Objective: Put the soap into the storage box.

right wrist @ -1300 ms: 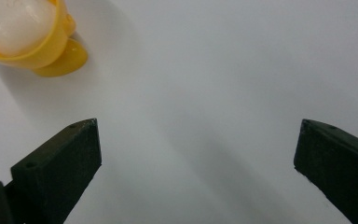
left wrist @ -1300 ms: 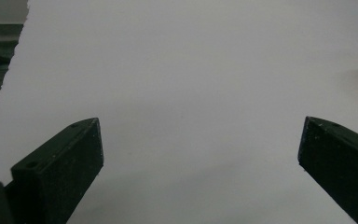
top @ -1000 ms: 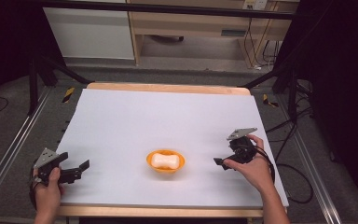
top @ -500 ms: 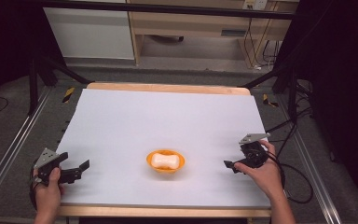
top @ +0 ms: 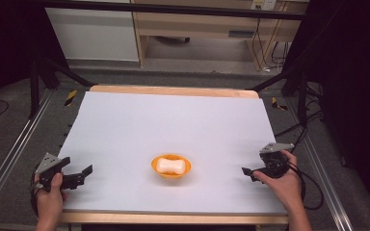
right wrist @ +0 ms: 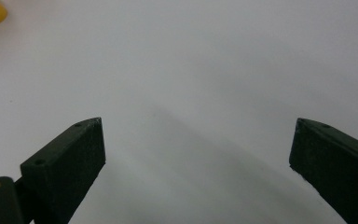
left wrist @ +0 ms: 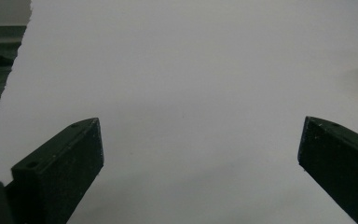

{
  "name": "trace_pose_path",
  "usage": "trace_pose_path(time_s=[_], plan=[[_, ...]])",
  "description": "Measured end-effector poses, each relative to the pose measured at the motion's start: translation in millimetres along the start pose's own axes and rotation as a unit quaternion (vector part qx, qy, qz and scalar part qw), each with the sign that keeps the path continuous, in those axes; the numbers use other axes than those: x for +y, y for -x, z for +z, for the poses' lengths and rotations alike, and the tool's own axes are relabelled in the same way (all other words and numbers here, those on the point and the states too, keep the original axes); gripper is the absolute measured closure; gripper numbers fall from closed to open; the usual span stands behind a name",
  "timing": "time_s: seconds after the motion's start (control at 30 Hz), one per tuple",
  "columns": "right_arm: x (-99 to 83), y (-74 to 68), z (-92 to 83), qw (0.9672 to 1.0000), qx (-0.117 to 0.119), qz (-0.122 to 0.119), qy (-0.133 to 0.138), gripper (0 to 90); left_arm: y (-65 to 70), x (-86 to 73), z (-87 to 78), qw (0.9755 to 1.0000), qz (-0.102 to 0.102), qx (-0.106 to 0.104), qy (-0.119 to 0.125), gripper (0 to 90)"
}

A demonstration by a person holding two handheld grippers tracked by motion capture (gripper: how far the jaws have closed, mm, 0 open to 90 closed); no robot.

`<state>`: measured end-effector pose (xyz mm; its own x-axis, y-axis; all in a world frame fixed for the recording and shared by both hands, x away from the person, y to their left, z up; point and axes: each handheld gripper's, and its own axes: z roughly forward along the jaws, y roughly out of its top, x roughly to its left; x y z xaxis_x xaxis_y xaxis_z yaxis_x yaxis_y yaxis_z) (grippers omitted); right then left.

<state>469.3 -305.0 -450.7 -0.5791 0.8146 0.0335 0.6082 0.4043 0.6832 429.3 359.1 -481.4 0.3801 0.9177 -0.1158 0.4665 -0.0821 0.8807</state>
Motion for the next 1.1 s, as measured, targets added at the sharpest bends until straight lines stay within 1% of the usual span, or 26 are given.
trace_pose_path(time_s=[0.1,0.17,0.2,0.3,0.33,0.37,0.47,0.5,0.57,0.6,0.63,0.67,0.7,0.73,0.8,0.83,0.87,1.03,1.07,1.1], plan=[[-6.3,4.0,-2.4,1.0000,-0.005,0.005,0.004,4.0,0.1,-0.1,0.0,1.0000,0.000,0.000,0.001,0.0],[-10.0,5.9,-4.2,0.9999,-0.007,0.012,0.007,4.1,0.1,-0.1,-0.2,1.0000,-0.001,0.000,0.001,0.0],[-12.3,7.8,-4.9,0.9999,-0.009,0.011,0.008,4.1,0.0,0.0,-0.2,1.0000,0.001,0.001,0.001,0.0],[-18.9,10.9,-7.3,0.9996,-0.011,0.024,0.009,4.2,0.1,-0.1,0.0,1.0000,0.000,0.000,0.001,0.0],[-22.0,12.8,-7.5,0.9996,-0.014,0.023,0.011,4.2,0.1,0.0,0.0,1.0000,0.000,0.001,0.001,0.0],[-23.2,12.3,-8.8,0.9993,-0.013,0.034,0.006,4.2,0.2,-0.1,0.0,1.0000,0.000,0.001,0.001,0.0],[-30.6,15.2,-8.5,0.9993,-0.016,0.033,0.011,4.2,0.3,-0.1,-0.1,1.0000,0.000,0.001,0.002,0.0],[-32.5,15.3,-9.3,0.9990,-0.014,0.041,0.010,4.1,0.4,-0.2,-0.2,1.0000,0.000,0.001,0.002,0.0],[-36.8,16.7,-9.9,0.9990,-0.020,0.039,0.014,4.5,0.4,-0.2,-0.2,1.0000,0.000,0.001,0.002,0.0],[-39.0,16.9,-11.1,0.9986,-0.023,0.045,0.017,4.6,0.2,-0.1,-0.3,1.0000,0.000,0.001,0.002,0.0],[-39.0,16.9,-11.1,0.9986,-0.023,0.045,0.017,4.6,0.2,-0.1,-0.3,1.0000,0.000,0.001,0.002,0.0],[-42.4,18.3,-13.8,0.9979,-0.031,0.050,0.028,4.7,0.2,-0.1,-0.4,1.0000,-0.001,0.001,0.002,0.0],[-44.0,19.6,-14.5,0.9977,-0.034,0.048,0.034,4.7,0.1,-0.1,-0.4,1.0000,-0.001,0.000,0.002,0.0],[-46.1,20.6,-15.8,0.9971,-0.036,0.053,0.041,4.7,0.1,-0.1,-0.4,1.0000,-0.001,0.000,0.002,0.0],[-49.1,22.0,-17.2,0.9968,-0.037,0.053,0.048,4.8,0.0,-0.1,-0.4,1.0000,-0.001,0.000,0.002,0.0],[-50.7,22.0,-17.8,0.9965,-0.038,0.057,0.049,4.8,0.0,-0.1,-0.4,1.0000,-0.001,0.000,0.001,0.0],[-53.0,23.1,-18.1,0.9964,-0.041,0.054,0.050,4.7,0.1,-0.1,-0.4,1.0000,-0.001,0.001,0.002,0.0],[-61.1,24.2,-21.7,0.9951,-0.046,0.063,0.061,4.8,0.0,-0.1,-0.5,1.0000,-0.002,0.000,0.002,0.0],[-62.7,25.2,-23.5,0.9946,-0.047,0.061,0.069,4.8,0.0,-0.1,-0.5,1.0000,-0.002,0.000,0.002,0.0],[-63.6,24.6,-25.2,0.9937,-0.047,0.069,0.076,4.9,0.0,-0.1,-0.5,1.0000,-0.001,0.000,0.002,0.0]])
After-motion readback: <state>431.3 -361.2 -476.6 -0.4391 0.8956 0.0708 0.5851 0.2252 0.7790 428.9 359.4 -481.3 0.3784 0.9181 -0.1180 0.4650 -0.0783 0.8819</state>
